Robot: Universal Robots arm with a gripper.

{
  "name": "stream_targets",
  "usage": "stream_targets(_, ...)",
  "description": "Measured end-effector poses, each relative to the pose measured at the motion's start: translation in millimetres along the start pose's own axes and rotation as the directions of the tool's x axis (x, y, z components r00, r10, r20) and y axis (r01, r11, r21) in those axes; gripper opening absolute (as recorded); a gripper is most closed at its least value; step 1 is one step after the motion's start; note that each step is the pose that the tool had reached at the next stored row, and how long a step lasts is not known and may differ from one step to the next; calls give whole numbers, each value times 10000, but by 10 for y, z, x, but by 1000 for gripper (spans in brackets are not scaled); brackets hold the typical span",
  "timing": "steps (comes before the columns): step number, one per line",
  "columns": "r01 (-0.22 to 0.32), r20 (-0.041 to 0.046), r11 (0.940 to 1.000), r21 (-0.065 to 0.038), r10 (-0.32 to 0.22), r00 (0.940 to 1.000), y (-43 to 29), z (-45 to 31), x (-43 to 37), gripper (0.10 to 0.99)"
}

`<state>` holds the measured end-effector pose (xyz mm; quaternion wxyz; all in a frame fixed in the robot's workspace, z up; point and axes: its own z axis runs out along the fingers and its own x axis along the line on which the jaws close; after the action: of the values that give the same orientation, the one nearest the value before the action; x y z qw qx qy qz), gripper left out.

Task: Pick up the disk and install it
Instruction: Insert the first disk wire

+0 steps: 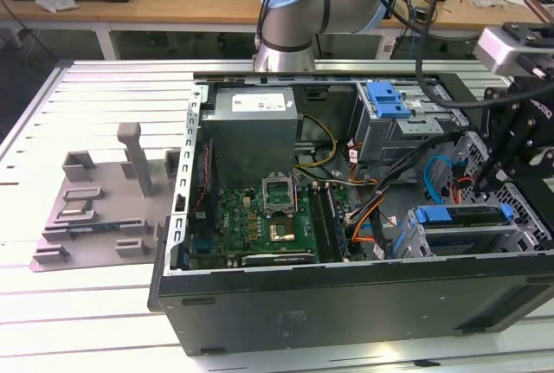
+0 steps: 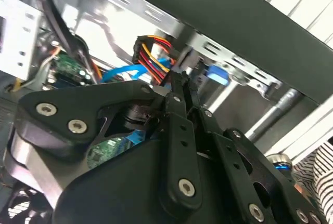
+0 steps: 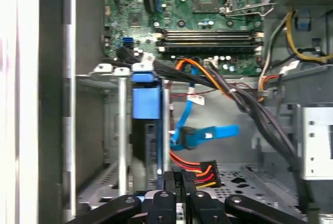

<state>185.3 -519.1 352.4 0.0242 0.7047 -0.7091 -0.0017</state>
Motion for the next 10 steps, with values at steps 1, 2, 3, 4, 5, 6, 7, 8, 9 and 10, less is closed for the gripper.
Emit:
stream_targets(1, 0, -3, 10000, 0, 0, 10000, 0, 2, 30, 169)
stream_targets(2, 0, -4, 10000, 0, 0, 10000, 1, 9, 64, 169)
stream_targets(3, 1, -3, 10000, 0, -1, 10000, 3, 18, 76, 169)
stream_targets(4, 2, -6, 10000, 0, -2, 10000, 8, 34, 78, 169)
stream_targets(5, 1, -5, 10000, 0, -1, 10000, 12, 60, 78, 169)
stream_targets(6, -1, -7, 10000, 0, 1, 10000, 16, 68, 81, 169)
stream_targets(7, -1, -6, 10000, 0, 1, 10000, 19, 72, 88, 169)
stream_targets(8, 0, -5, 10000, 0, 0, 10000, 22, 76, 99, 169)
stream_targets(9, 0, -6, 10000, 1, 0, 10000, 25, 77, 107, 169)
stream_targets(10, 0, -5, 10000, 1, 0, 10000, 31, 82, 118, 169)
